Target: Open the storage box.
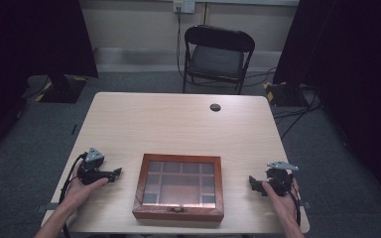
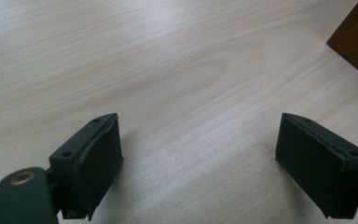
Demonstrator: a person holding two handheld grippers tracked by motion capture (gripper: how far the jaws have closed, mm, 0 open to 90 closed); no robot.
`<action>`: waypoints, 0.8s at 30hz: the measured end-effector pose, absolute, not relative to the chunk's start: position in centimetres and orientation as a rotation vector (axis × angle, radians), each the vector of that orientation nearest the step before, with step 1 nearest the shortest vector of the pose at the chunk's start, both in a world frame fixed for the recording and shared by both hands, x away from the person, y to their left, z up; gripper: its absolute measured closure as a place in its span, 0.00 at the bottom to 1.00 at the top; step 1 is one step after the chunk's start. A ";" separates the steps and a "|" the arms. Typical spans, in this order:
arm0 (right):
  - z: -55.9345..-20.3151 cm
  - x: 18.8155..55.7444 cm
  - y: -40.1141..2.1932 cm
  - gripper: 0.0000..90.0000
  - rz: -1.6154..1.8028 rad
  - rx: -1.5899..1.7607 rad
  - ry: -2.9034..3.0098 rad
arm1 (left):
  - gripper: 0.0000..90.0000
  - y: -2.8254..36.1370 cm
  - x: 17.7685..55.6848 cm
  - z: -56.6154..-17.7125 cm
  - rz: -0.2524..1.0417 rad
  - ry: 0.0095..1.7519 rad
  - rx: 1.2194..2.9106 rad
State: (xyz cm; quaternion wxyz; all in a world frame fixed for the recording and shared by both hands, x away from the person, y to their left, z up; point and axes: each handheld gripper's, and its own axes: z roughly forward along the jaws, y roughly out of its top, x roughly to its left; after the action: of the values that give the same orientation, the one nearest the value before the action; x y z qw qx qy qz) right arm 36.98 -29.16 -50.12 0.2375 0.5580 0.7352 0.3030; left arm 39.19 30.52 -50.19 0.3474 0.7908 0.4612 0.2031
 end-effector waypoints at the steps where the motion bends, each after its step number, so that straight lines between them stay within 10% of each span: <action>1: -50.1 37.0 -29.1 0.00 0.830 1.531 2.013 | 0.15 30.5 39.2 -50.2 0.527 1.196 2.051; 24: -46.5 35.9 -25.8 0.35 1.133 1.380 2.199 | 0.15 30.5 39.2 -50.2 0.527 1.196 2.051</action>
State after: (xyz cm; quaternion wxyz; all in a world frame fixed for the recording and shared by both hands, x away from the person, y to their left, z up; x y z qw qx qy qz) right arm 35.95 -25.82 -46.46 0.1538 0.4812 0.7672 0.3953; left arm 39.18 30.51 -50.19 0.3475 0.7907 0.4613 0.2030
